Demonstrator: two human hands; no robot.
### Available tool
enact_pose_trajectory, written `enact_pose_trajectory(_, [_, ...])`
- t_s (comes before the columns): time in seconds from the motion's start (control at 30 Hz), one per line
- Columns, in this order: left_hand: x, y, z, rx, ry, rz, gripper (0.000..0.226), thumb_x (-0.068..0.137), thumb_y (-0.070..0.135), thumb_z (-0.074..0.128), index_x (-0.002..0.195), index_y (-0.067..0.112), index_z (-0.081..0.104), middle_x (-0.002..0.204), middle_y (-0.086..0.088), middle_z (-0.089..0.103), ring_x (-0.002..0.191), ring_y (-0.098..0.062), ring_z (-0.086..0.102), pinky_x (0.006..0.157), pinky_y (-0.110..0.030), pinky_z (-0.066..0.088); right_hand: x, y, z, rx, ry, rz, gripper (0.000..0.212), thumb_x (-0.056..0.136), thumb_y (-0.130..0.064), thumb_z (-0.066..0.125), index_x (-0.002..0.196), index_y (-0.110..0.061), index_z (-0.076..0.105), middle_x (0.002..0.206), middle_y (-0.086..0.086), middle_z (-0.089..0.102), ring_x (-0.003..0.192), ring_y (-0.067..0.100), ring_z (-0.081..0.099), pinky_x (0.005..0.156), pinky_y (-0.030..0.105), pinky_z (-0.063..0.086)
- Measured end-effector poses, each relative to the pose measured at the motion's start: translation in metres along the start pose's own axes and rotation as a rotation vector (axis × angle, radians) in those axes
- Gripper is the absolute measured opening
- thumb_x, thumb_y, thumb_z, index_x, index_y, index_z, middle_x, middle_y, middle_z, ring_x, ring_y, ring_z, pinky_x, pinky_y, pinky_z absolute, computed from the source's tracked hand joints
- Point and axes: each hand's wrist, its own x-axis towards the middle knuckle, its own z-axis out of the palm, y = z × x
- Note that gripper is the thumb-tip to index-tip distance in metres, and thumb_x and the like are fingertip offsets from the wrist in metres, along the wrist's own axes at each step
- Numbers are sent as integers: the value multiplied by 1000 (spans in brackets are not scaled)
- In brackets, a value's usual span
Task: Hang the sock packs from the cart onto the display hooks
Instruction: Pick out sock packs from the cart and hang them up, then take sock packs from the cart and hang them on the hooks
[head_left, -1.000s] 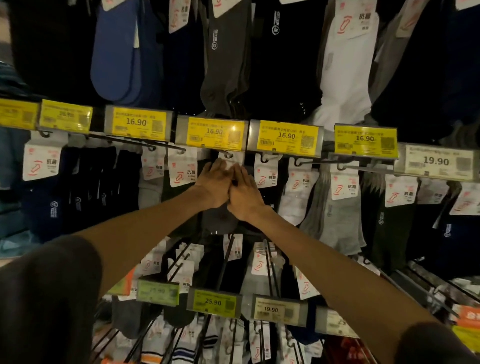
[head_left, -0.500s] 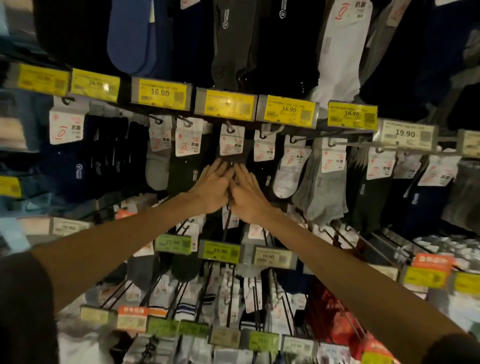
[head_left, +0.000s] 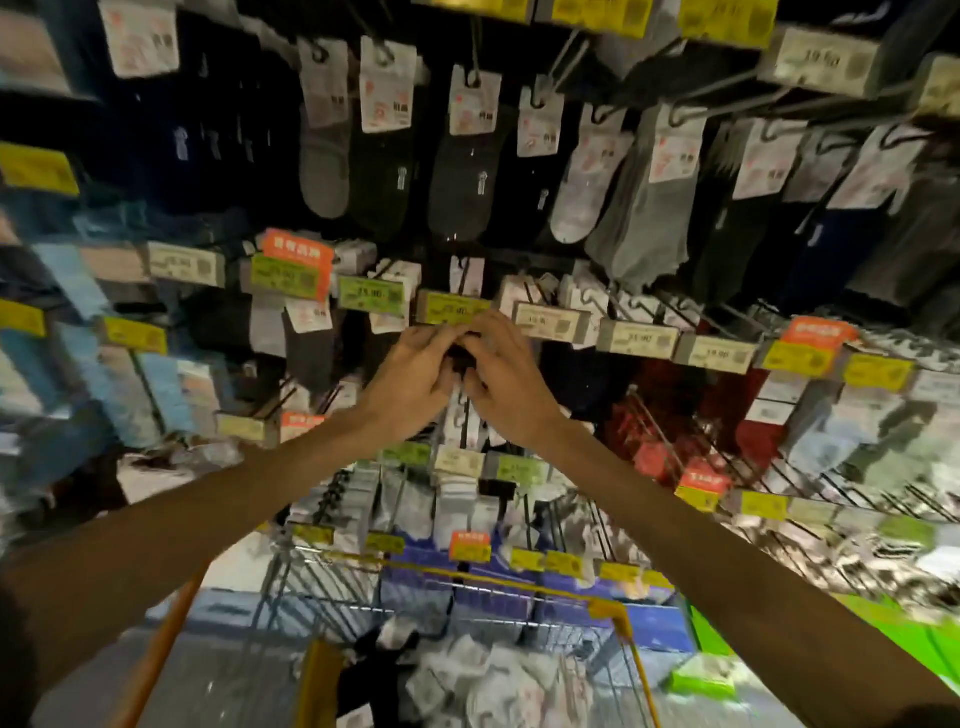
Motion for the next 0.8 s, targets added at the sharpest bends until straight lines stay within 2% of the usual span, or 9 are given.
enact_pose_trajectory(0.17, [-90, 21, 31, -2, -103, -155, 53, 91, -1, 50, 143, 6, 45, 123, -22, 60, 105, -38, 59, 86, -35, 42, -102, -29, 35, 99, -91, 137, 33, 86, -11, 48, 114, -2, 64, 127, 22, 53, 123, 41, 45, 105, 46, 39])
enact_pose_trajectory(0.3, [-174, 33, 80, -31, -313, -325, 51, 94, 1, 46, 143, 13, 43, 101, -15, 61, 86, -36, 60, 69, -40, 46, -198, -40, 73, 202, -310, 309, 38, 92, -10, 55, 130, -8, 58, 140, 18, 46, 134, 32, 35, 112, 40, 27])
enact_pose_trajectory(0.37, [-216, 35, 100, -60, -388, -419, 50, 96, 6, 44, 145, 14, 42, 113, -16, 61, 91, -34, 60, 73, -39, 47, -236, -47, 90, 252, -432, 361, 36, 94, -11, 51, 129, -4, 59, 138, 21, 48, 133, 36, 37, 112, 43, 29])
enact_pose_trajectory(0.43, [-252, 33, 115, -101, -417, -483, 48, 98, 9, 43, 145, 16, 42, 117, -19, 62, 85, -32, 62, 72, -39, 51, -272, -52, 111, 298, -485, 434, 39, 88, -15, 42, 113, 2, 65, 118, 26, 58, 117, 46, 49, 101, 48, 41])
enact_pose_trajectory(0.5, [-280, 29, 129, -96, -473, -532, 49, 98, 8, 44, 146, 16, 41, 101, -21, 64, 62, -26, 57, 55, -36, 46, -304, -57, 125, 370, -570, 550, 44, 83, -18, 37, 106, 4, 65, 110, 27, 57, 108, 48, 52, 92, 51, 45])
enact_pose_trajectory(0.57, [-305, 25, 144, -132, -534, -599, 49, 99, 5, 43, 147, 14, 40, 83, -12, 61, 49, -16, 44, 46, -28, 33, -331, -55, 142, 335, -630, 578, 34, 88, -10, 51, 116, 3, 63, 119, 27, 54, 115, 42, 48, 96, 47, 41])
enact_pose_trajectory(0.63, [-331, 14, 163, -142, -577, -664, 49, 98, 1, 41, 146, 11, 41, 102, -15, 67, 56, -14, 50, 49, -23, 36, -356, -53, 162, 338, -716, 591, 35, 91, -11, 58, 126, -5, 60, 125, 20, 51, 124, 35, 43, 103, 39, 37])
enact_pose_trajectory(0.7, [-358, -2, 187, -183, -617, -792, 51, 96, -4, 41, 146, 9, 41, 118, -16, 62, 73, -19, 56, 54, -22, 43, -379, -52, 186, 384, -790, 622, 36, 90, -10, 56, 126, -7, 61, 115, 17, 53, 122, 37, 45, 100, 38, 40])
enact_pose_trajectory(0.8, [-396, -23, 224, -199, -706, -905, 51, 92, -9, 41, 141, 5, 43, 99, -12, 57, 72, -22, 56, 56, -28, 49, -412, -51, 220, 350, -941, 631, 44, 89, -4, 53, 133, -7, 55, 130, 21, 50, 129, 35, 38, 104, 34, 33])
